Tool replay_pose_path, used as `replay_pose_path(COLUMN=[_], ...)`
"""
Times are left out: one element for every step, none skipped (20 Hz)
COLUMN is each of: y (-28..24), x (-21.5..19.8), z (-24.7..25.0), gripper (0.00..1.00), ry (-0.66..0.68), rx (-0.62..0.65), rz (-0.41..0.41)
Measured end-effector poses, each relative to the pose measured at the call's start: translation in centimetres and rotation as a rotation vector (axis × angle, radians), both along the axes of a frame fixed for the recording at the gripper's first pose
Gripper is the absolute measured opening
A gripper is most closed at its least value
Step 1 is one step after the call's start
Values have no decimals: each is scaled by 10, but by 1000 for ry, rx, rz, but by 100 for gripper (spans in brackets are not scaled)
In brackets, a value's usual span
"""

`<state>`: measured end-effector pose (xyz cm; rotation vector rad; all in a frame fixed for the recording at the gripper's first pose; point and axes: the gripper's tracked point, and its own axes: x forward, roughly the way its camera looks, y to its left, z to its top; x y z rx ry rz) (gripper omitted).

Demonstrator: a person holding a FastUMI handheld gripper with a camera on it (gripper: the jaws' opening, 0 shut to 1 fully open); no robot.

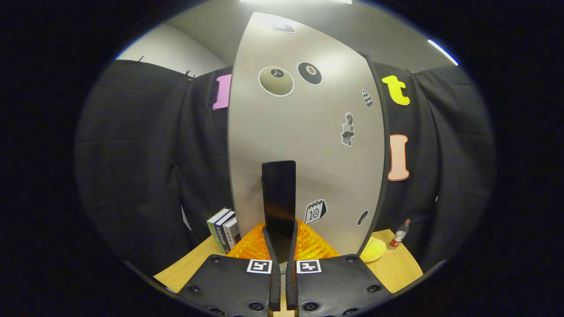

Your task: Open the shoe cabinet door, grab the shoes and put them into the shoe cabinet, then close the shoe cabinet door.

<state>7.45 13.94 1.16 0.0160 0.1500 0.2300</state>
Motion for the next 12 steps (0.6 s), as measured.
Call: replay_pose_path(y=[-4,-10,-18,-26,-34,-41,-48,-55,-63,-70,-77,-84], x=[-5,-9,-14,-19,-23,-27,-31,-33,-36,-39,-43,-46], z=[0,1,1,0,0,0,1,1,1,0,0,1], gripper=[6,6,6,6,6,6,6,6,6,6,6,5], ry=[0,0,-2,1,1,5,5,8,8,12,17,15], rx=[-4,-10,-16,-19,-22,-25,-27,-27,-30,-36,-41,-43], rz=[-3,-5,-6,-10,-14,-19,-23,-28,-33,-39,-44,-48])
